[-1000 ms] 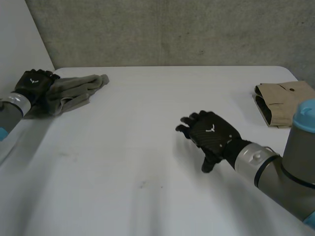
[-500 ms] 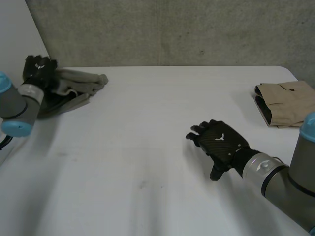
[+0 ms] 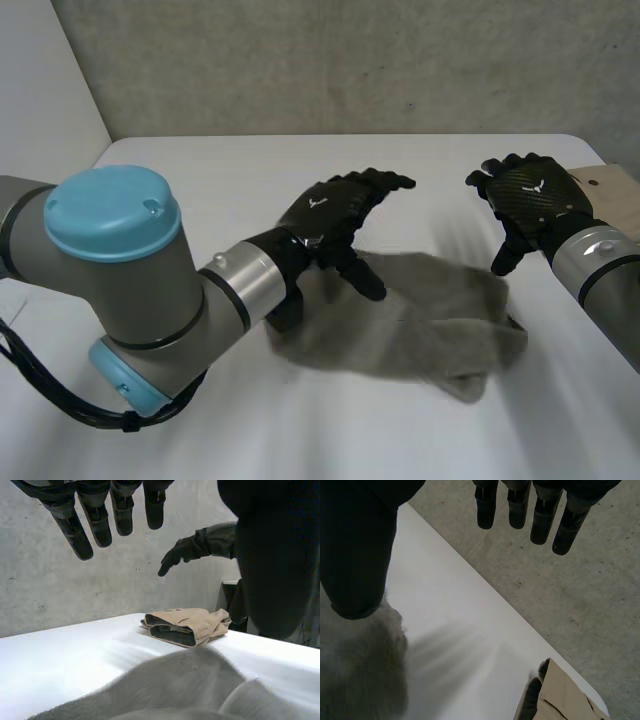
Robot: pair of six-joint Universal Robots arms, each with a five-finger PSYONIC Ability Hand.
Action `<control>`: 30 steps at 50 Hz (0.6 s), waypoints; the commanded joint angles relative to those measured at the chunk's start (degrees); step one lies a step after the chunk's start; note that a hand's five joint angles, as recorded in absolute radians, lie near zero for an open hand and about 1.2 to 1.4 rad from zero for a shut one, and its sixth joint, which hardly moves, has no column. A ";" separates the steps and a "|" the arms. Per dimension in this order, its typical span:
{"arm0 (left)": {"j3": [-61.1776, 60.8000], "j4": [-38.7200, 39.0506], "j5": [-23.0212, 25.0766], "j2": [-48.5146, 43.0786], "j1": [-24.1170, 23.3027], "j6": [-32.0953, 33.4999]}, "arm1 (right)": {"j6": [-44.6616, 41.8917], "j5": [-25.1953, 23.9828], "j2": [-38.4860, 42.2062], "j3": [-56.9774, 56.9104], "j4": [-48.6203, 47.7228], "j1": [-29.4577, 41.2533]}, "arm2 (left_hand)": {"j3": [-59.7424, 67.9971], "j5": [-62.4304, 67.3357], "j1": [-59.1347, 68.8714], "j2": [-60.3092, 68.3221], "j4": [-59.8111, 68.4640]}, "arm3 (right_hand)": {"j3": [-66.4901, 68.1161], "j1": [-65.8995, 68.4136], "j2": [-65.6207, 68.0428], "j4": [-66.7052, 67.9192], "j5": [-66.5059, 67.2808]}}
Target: Fold the laundry.
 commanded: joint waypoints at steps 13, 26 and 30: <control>-4.75 -9.17 -5.86 1.71 10.28 26.26 | -7.31 -2.68 3.10 -2.57 14.42 0.46 | 0.55 1.16 2.08 0.87 1.07 | -2.34 -1.60 -2.81 -3.62 -3.87; -5.20 -7.86 -7.09 -2.15 0.27 27.32 | -10.74 -2.33 -0.14 -0.38 18.21 -0.42 | 2.40 3.01 3.93 2.72 2.92 | -2.34 -1.60 -2.81 -3.62 -3.87; -3.19 -4.44 -7.09 -4.17 -2.45 27.23 | -11.01 -2.68 -2.26 0.68 18.29 -3.40 | 3.90 4.52 5.44 4.22 4.43 | -2.34 -1.60 -2.81 -3.62 -3.87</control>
